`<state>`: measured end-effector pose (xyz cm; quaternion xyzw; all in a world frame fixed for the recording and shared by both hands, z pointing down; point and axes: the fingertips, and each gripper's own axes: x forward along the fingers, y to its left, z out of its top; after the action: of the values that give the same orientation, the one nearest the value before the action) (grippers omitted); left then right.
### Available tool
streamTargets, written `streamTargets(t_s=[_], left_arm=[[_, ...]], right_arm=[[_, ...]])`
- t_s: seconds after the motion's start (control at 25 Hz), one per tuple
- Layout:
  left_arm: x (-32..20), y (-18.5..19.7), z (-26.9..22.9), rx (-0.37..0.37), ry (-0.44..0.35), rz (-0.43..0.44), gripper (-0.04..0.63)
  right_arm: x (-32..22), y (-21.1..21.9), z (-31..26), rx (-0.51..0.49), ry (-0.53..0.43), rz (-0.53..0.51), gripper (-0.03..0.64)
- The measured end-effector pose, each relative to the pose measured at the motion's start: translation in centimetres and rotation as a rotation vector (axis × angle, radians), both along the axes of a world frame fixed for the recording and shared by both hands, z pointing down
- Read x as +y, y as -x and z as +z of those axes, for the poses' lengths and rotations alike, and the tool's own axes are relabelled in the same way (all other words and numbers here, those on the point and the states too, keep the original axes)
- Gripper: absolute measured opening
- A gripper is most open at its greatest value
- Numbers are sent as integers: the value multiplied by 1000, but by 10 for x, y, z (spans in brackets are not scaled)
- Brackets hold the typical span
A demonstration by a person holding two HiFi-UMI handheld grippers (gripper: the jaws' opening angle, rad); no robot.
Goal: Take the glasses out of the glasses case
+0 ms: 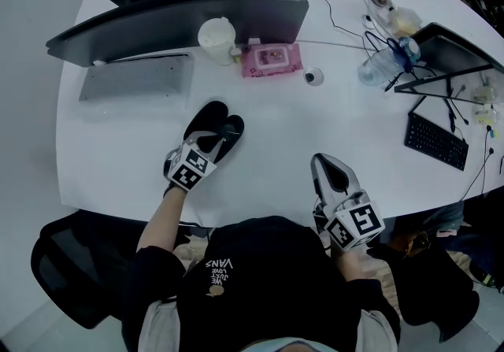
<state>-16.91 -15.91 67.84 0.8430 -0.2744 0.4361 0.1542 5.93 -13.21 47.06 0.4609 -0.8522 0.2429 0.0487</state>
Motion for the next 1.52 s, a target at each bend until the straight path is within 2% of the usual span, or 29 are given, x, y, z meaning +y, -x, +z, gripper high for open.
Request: streamTargets(t_s=[1.12, 1.52], left_arm=[[-6, 3, -44, 24, -109, -51, 9], [-5, 10, -65, 42, -165, -98, 9]], right_arm=[[12, -3, -22, -7, -59, -18, 0], [23, -1, -30, -19, -88, -24, 0]])
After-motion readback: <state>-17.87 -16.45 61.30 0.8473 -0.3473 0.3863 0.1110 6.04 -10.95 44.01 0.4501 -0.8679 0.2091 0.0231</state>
